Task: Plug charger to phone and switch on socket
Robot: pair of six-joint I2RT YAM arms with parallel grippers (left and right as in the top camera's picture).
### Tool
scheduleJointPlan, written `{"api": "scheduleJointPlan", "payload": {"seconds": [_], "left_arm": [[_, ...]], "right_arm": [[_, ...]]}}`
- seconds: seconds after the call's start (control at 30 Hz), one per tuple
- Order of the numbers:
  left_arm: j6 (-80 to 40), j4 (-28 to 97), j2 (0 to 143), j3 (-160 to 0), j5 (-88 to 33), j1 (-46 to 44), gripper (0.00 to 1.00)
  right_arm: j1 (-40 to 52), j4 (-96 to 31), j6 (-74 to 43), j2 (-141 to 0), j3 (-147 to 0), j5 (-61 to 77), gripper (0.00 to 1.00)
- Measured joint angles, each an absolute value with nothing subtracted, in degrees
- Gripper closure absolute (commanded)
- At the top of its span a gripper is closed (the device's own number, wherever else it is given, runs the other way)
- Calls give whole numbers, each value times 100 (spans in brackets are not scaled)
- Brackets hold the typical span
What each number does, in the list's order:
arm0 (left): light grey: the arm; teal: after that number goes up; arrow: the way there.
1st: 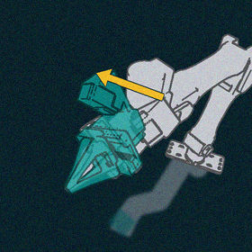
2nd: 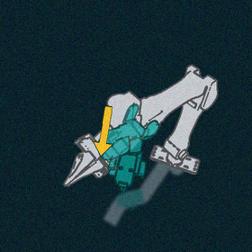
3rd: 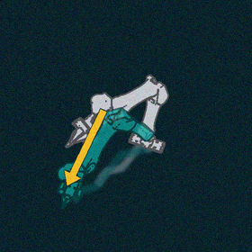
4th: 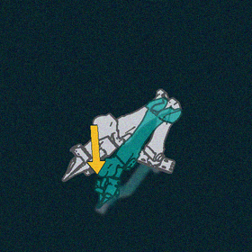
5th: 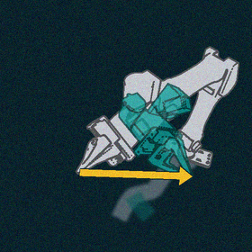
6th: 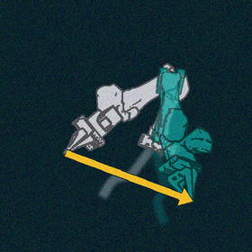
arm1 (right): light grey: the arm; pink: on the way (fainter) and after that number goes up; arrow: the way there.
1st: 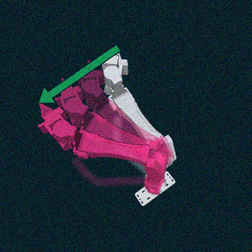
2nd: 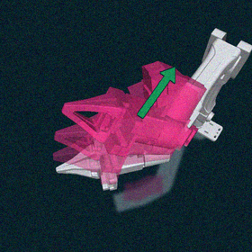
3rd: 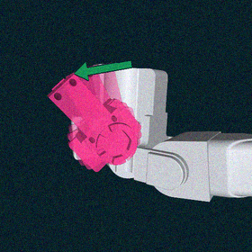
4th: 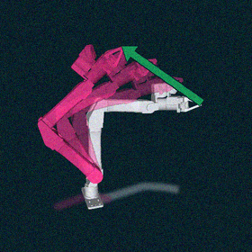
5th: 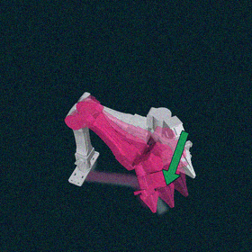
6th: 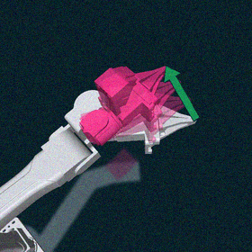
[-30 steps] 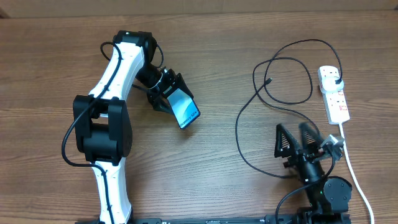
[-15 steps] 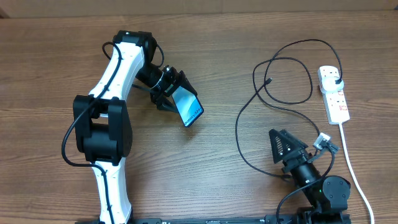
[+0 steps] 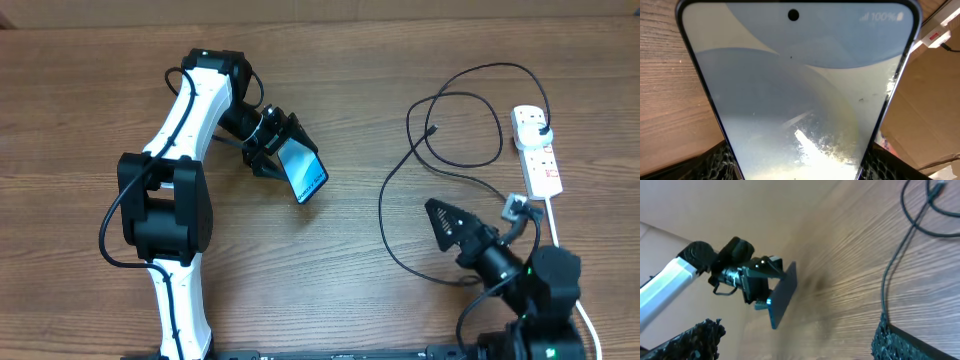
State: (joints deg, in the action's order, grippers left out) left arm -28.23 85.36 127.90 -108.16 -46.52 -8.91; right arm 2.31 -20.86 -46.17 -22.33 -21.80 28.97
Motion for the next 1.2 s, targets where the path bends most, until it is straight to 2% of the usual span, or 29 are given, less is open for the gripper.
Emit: {"api": "scheduleJointPlan", "payload": {"seconds": [0.23, 0.47, 0.63, 0.97, 1.2], "left_arm": [[-2808, 8532, 12790, -10816, -4681, -891, 45], [-2805, 8532, 12790, -10816, -4698, -891, 44], [-2808, 8532, 12790, -10816, -4703, -891, 44], [-2805, 8488, 12790, -10816, -4718, -891, 44], [-2805, 8464, 12790, -10816, -4720, -891, 44]], "right_arm": [[303, -2628, -4189, -3745, -3487, 3124, 1], [1221, -2694, -4115, -4810, -3962, 3175, 0], [1785, -2344, -4112, -5367, -3962, 3203, 0], [1949, -812, -4101, -6366, -3964, 3127, 0], [3114, -598, -4182, -6639, -3964, 1970, 0]]}}
